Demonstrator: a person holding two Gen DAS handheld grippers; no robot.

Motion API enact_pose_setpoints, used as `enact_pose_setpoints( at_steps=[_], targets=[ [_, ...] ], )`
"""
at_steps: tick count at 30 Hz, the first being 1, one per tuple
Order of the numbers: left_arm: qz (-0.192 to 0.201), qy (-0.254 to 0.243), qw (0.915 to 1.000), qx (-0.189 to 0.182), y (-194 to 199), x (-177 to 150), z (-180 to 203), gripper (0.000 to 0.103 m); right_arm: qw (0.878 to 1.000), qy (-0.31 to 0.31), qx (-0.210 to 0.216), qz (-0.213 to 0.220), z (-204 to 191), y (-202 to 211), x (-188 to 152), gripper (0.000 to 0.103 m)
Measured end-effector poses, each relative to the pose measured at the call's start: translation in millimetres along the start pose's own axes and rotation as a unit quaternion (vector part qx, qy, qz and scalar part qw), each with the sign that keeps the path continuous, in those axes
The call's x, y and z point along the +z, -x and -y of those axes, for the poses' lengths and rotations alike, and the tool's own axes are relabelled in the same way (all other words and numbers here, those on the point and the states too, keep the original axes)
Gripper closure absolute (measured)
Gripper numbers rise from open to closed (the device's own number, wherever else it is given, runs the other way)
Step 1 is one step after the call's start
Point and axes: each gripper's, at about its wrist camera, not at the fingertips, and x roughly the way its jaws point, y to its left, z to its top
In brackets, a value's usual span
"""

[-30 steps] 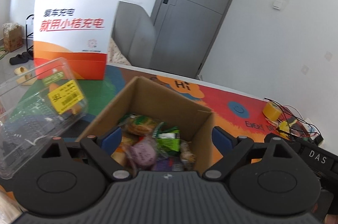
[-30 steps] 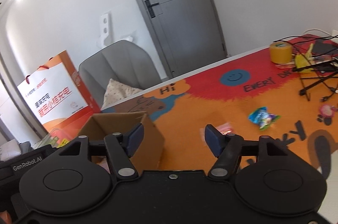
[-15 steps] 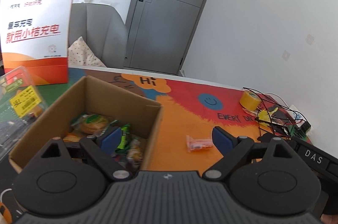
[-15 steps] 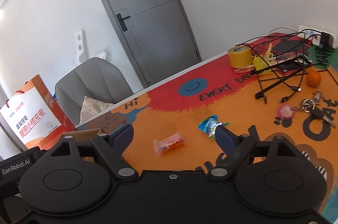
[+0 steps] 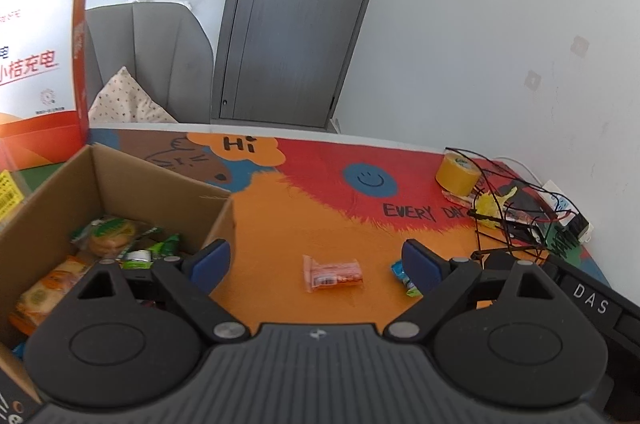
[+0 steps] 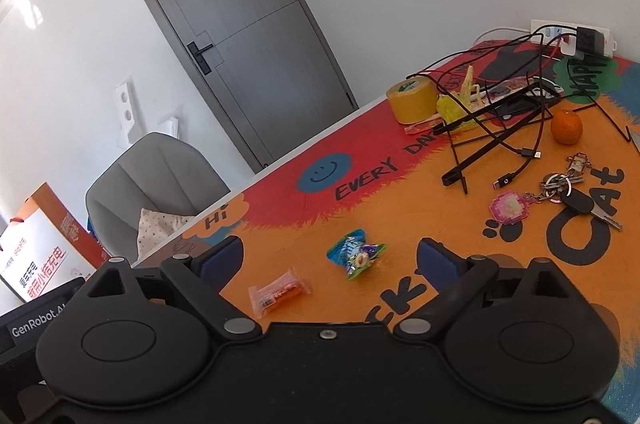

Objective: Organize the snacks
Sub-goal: 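Move both tools back from the box to the remaining snacks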

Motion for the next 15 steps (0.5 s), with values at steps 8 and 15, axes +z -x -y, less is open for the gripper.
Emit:
enact_pose_setpoints(
  at_steps=[8, 15],
  targets=[
    [-0.015, 0.005, 0.9999, 0.005, -29.4, -0.2, 15.2, 0.011, 0.999, -0.03, -0.001, -0.015, 19.2, -21.4, 4.3, 0.013],
    [-0.035, 0.003, 0.9992, 0.017, -62.0, -2.6, 25.1, 0.011, 0.998, -0.056, 0.002, -0.039, 33.0, -48.8, 4.0, 0.02]
  ],
)
